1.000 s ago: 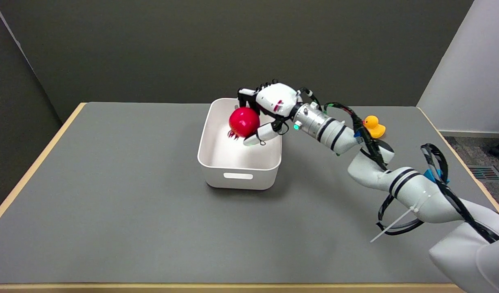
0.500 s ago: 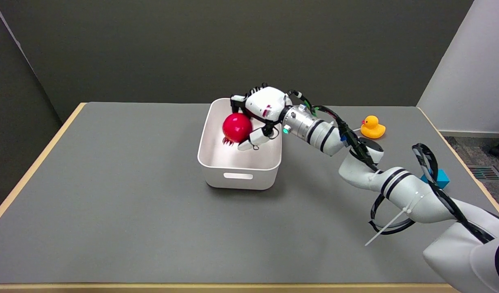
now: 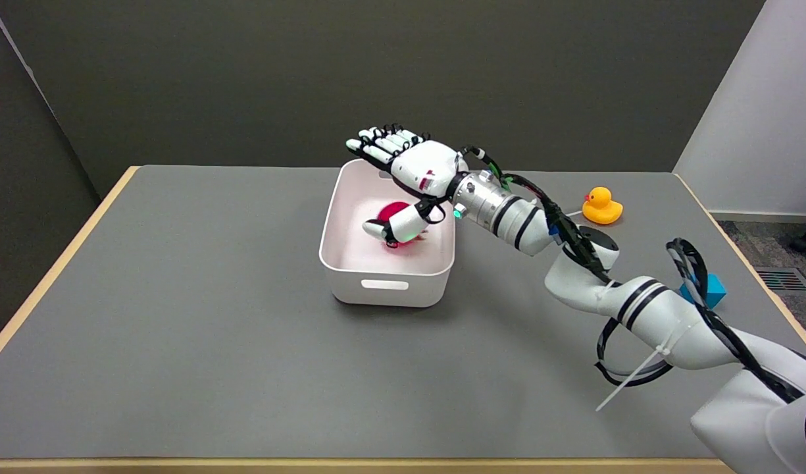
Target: Place the pomegranate into the white box.
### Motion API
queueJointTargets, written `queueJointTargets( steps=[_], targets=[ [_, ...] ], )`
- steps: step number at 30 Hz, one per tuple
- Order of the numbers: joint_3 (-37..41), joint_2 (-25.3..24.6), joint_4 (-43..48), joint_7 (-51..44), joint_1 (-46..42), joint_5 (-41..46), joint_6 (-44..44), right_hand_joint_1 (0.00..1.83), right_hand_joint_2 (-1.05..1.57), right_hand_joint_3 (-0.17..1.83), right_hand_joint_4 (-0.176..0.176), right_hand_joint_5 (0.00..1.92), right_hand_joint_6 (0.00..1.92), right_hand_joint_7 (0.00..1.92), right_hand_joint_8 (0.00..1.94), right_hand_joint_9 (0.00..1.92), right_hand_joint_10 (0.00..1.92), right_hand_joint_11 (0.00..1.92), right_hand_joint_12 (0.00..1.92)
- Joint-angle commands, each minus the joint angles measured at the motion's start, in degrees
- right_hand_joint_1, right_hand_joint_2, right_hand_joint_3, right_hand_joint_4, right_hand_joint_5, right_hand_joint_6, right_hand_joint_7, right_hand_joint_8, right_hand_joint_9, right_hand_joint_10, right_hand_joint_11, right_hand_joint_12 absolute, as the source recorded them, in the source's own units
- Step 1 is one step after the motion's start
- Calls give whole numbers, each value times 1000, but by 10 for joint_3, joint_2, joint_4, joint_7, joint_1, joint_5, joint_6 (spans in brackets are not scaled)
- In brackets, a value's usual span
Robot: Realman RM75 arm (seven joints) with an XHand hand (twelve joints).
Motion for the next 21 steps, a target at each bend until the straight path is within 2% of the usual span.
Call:
queueJointTargets(
  steps=[1,3,5,10,13,16,19,21],
  targets=[
    [58,89,201,8,-99,194,48,329,553,717,31,-1,71,-1,-1,-1,-1,-1,445],
    [75,119,248,6,-130,250,55,311,557,720,34,-1,76,-1,-1,-1,-1,-1,461],
    [104,134,277,6,-166,294,77,301,517,863,35,-1,64,-1,-1,-1,-1,-1,464],
    [209,117,317,-12,-274,383,165,235,524,895,55,16,125,-1,-1,-1,2,-1,456],
    [234,108,303,-29,-321,473,221,233,549,948,54,33,276,-1,47,-1,42,-1,517],
    [230,108,282,-33,-355,542,296,162,540,927,70,97,410,52,186,9,202,-1,674],
    [226,109,266,-33,-379,575,358,166,633,814,74,172,365,104,226,-1,358,-1,733],
    [226,110,255,-33,-395,587,386,167,642,813,75,186,378,149,238,-1,434,-1,808]
  ],
)
